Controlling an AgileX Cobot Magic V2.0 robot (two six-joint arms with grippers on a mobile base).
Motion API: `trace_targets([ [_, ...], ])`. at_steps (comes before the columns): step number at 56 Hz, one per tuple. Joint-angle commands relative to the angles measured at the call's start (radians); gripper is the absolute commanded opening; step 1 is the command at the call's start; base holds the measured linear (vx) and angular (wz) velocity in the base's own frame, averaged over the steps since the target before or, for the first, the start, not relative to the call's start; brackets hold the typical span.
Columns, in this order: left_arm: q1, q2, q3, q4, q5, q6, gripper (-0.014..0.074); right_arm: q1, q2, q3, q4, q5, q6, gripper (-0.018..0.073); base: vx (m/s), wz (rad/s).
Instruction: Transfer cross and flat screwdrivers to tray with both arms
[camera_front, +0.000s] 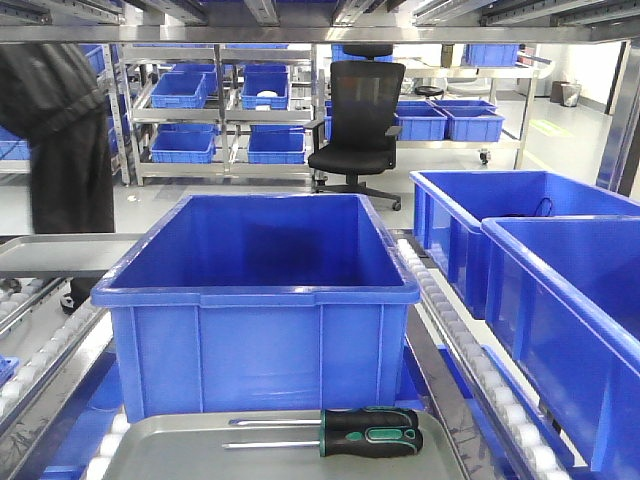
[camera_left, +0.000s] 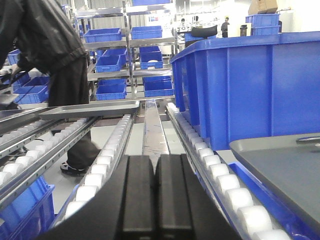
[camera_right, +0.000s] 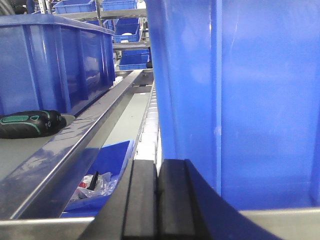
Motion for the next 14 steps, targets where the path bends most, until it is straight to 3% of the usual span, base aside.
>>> trace_targets([
  [1,-0.001,-0.004,-0.024,0.0,-0.08,-0.008,0.0003,-0.007,-0.006,0.007,-0.003,-0.081,-0.007,-0.0008,0.0,0.0],
  [14,-0.001,-0.004,-0.024,0.0,-0.08,-0.008,0.0003,-0.007,-0.006,0.007,-0.003,-0.081,-0.007,-0.0008,0.0,0.0],
])
